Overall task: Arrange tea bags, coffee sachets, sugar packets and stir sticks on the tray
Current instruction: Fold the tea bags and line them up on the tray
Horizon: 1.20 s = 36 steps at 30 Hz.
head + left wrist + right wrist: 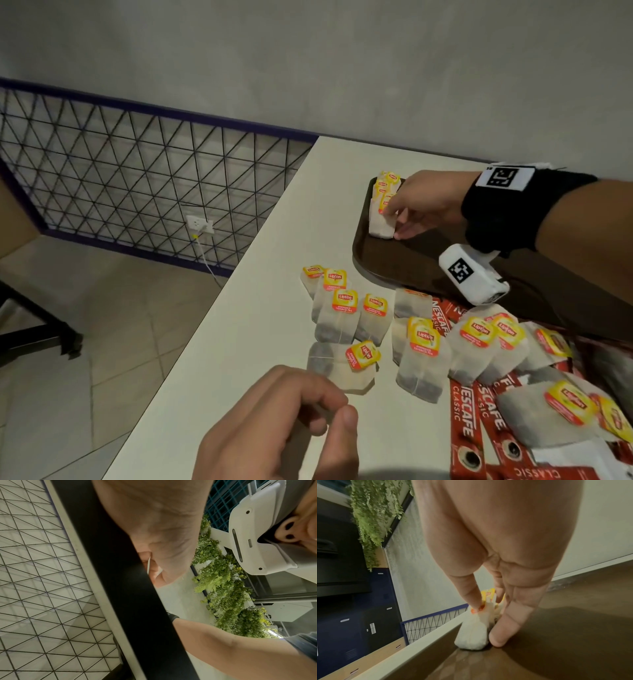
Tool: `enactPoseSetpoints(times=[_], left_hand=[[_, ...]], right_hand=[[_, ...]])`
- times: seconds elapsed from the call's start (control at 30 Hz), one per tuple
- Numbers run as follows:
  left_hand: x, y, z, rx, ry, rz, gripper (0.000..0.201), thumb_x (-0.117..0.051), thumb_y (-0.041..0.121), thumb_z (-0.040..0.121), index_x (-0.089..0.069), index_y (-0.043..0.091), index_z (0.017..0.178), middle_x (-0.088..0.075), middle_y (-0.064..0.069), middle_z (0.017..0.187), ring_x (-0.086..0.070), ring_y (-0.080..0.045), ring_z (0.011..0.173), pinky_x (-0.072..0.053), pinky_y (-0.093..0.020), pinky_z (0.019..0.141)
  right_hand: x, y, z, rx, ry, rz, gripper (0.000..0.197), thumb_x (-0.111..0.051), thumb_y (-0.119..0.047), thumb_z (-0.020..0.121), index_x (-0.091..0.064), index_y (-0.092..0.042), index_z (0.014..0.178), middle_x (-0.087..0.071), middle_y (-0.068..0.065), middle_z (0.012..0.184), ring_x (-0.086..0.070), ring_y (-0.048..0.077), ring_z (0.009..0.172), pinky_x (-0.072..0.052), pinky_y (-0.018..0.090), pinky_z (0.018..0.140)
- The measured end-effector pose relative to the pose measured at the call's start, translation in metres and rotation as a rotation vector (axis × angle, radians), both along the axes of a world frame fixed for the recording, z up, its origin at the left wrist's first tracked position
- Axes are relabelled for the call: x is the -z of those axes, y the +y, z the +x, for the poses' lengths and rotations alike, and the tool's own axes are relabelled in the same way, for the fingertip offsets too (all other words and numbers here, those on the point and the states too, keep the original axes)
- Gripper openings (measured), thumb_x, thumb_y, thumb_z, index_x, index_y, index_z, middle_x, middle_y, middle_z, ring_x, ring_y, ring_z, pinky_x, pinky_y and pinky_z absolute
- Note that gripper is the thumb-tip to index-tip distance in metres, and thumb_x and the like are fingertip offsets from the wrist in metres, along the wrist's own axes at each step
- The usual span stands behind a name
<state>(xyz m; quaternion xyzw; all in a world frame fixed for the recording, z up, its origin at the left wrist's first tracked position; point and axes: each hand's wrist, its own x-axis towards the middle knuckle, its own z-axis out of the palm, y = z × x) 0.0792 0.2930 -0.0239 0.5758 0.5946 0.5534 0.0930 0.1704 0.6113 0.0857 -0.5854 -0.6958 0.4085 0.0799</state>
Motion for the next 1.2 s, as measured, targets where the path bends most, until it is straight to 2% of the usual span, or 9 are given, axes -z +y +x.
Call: enactPoseSetpoints(times=[0.13,0.23,0.43,0.6,0.7,0.77,0.87,1.03,1.2], left_hand=[[0.007,-0.002,0.003,-0.055,-0.043,0.133,0.006,-0.064,0.035,0.073,-0.063,0.035,0.067,-0.060,0.011,0.063,-0.052,-0.002,0.051,-0.039,-0.013,0.052],[0.003,0.001,0.002,-0.066,-0.019,0.137,0.007,-0.064,0.033,0.073,-0.062,0.035,0.067,-0.060,0.011,0.063,-0.052,-0.002,0.052,-0.038,-0.010,0.054],[0.006,0.002,0.002,-0.077,-0.007,0.116,0.006,-0.064,0.035,0.073,-0.060,0.037,0.069,-0.059,0.012,0.062,-0.051,0.001,0.052,-0.035,-0.008,0.053],[0.002,-0.001,0.002,-0.094,0.008,0.110,0.007,-0.065,0.033,0.075,-0.062,0.035,0.069,-0.062,0.010,0.066,-0.057,-0.006,0.056,-0.042,-0.016,0.054],[-0.008,-0.008,0.001,-0.122,0.042,0.049,0.007,-0.065,0.035,0.074,-0.063,0.034,0.068,-0.062,0.015,0.069,-0.058,-0.003,0.061,-0.044,-0.018,0.057],[-0.015,-0.011,0.003,-0.177,0.094,0.004,0.007,-0.066,0.034,0.072,-0.063,0.033,0.066,-0.060,0.018,0.069,-0.054,0.002,0.063,-0.039,-0.005,0.060],[-0.020,-0.015,0.006,-0.221,0.038,-0.055,0.010,-0.071,0.026,0.073,-0.064,0.031,0.070,-0.061,0.018,0.073,-0.057,0.002,0.067,-0.038,-0.002,0.061],[-0.023,-0.018,0.011,-0.250,0.015,-0.142,0.015,-0.071,0.022,0.084,-0.061,0.034,0.084,-0.060,0.022,0.086,-0.059,0.003,0.090,-0.039,-0.004,0.073],[-0.020,-0.017,0.011,-0.254,0.188,-0.264,0.022,-0.063,0.034,0.087,-0.056,0.034,0.108,-0.053,0.023,0.105,-0.044,-0.001,0.104,-0.034,-0.017,0.082]], right_hand=[[0.001,-0.005,-0.001,0.000,-0.005,-0.010,0.028,-0.080,-0.014,0.087,-0.064,-0.001,0.107,-0.064,0.021,0.098,-0.071,0.029,0.078,-0.062,0.031,0.062],[0.005,-0.008,-0.003,-0.049,-0.032,-0.037,0.037,-0.085,-0.009,0.080,-0.067,0.002,0.110,-0.067,0.020,0.098,-0.070,0.027,0.081,-0.062,0.029,0.067],[0.010,-0.005,-0.012,-0.010,-0.006,0.002,0.028,-0.077,0.010,0.081,-0.066,0.000,0.105,-0.069,0.022,0.112,-0.072,0.028,0.087,-0.059,0.030,0.067],[0.009,-0.004,-0.012,-0.016,-0.038,0.007,0.016,-0.075,0.005,0.084,-0.065,0.000,0.095,-0.069,0.017,0.106,-0.070,0.025,0.089,-0.061,0.036,0.086],[0.000,-0.012,-0.008,0.012,-0.051,0.053,0.016,-0.077,-0.005,0.088,-0.063,-0.004,0.096,-0.063,0.017,0.098,-0.068,0.025,0.080,-0.060,0.032,0.070],[-0.011,-0.026,-0.003,-0.013,-0.093,0.218,0.019,-0.076,-0.015,0.090,-0.060,-0.006,0.092,-0.061,0.015,0.089,-0.064,0.022,0.068,-0.055,0.031,0.056],[-0.025,-0.069,0.005,-0.127,-0.106,0.367,0.017,-0.072,-0.019,0.092,-0.066,-0.003,0.092,-0.065,0.014,0.077,-0.060,0.021,0.062,-0.051,0.029,0.054],[-0.024,-0.155,0.018,-0.413,-0.341,0.081,0.029,-0.070,-0.029,0.092,-0.076,-0.004,0.080,-0.071,0.006,0.064,-0.059,0.016,0.051,-0.048,0.027,0.049],[-0.011,-0.192,0.029,-0.288,-0.262,-0.141,0.031,-0.068,-0.028,0.096,-0.070,0.002,0.087,-0.069,0.011,0.064,-0.056,0.020,0.044,-0.045,0.023,0.042]])
